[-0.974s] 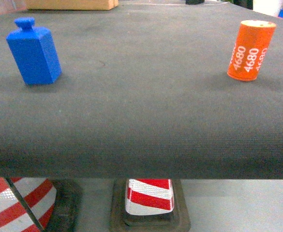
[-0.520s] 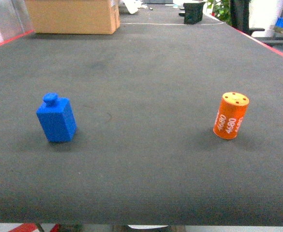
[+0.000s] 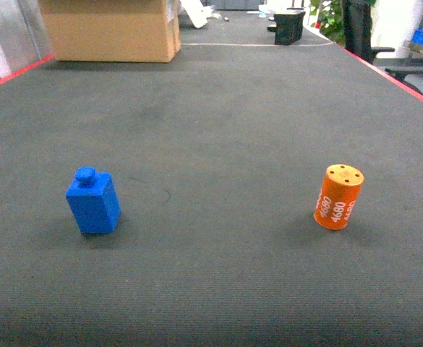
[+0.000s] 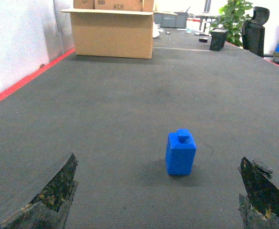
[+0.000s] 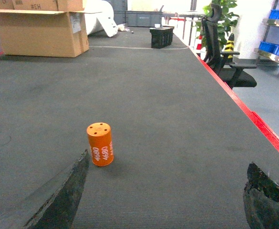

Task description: Sort blue parts and orange caps into right shelf containers

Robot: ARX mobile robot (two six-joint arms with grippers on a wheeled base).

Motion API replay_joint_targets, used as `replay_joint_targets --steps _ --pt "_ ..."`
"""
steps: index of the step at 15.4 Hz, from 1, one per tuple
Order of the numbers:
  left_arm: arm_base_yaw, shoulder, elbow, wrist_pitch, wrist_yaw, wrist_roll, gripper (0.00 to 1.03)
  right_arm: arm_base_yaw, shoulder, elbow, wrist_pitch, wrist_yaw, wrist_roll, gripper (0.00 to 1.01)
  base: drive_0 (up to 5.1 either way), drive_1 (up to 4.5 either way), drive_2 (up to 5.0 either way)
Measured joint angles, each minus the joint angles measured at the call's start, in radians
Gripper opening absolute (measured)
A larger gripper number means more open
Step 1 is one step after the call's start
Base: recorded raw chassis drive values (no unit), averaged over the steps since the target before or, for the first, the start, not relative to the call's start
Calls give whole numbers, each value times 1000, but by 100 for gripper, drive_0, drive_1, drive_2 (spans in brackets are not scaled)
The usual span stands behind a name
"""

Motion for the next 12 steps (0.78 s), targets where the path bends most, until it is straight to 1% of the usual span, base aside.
replay_joint_targets --steps 12 --pt "0 0 0 0 0 0 98 0 0 0 0 0 0 98 0 0 0"
